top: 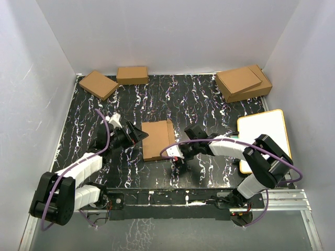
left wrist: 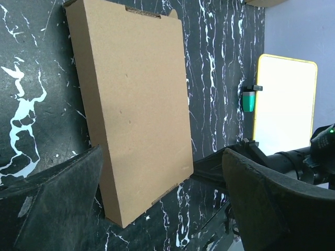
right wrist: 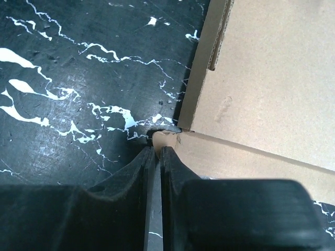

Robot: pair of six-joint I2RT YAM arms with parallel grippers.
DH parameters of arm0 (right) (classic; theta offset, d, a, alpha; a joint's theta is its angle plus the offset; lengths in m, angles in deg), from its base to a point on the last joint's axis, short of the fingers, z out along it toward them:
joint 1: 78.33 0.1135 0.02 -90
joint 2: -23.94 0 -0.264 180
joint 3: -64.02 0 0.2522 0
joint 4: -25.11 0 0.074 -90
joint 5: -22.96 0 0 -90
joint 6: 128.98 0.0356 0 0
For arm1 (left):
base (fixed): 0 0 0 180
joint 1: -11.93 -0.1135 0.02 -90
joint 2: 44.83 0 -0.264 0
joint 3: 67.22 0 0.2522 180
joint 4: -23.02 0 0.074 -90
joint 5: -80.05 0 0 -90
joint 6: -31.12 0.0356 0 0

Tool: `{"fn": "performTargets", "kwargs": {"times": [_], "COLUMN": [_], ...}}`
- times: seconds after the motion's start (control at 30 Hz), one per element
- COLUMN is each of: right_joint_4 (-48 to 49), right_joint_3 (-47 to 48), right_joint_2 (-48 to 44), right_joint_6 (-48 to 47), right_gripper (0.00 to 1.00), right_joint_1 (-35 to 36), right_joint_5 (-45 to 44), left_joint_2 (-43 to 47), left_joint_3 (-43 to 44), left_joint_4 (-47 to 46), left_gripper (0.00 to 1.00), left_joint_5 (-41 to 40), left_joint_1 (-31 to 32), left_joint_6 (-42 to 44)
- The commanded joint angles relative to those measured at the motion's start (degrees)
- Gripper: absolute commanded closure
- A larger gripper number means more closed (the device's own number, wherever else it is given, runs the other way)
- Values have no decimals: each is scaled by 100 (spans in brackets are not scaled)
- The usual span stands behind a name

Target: Fold the paper box

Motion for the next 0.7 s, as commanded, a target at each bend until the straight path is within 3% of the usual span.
{"fn": "performTargets", "kwargs": {"times": [0.0,0.67], "right_joint_4": [395,309], "right_joint_3": [280,668], "right_joint_2": [-122,52], "right_joint_6": [340,1507], "right_gripper": [86,92], "right_joint_1": [-65,-92], "right_joint_5": [69,410], "left_joint_2": [-20,64], "left_joint_3": [-29,218], "left_joint_4": [48,796], "left_gripper": [6,11], "left_joint_5": [72,19], "left_joint_1": [-38,-38], "left_joint_6": [155,657]}}
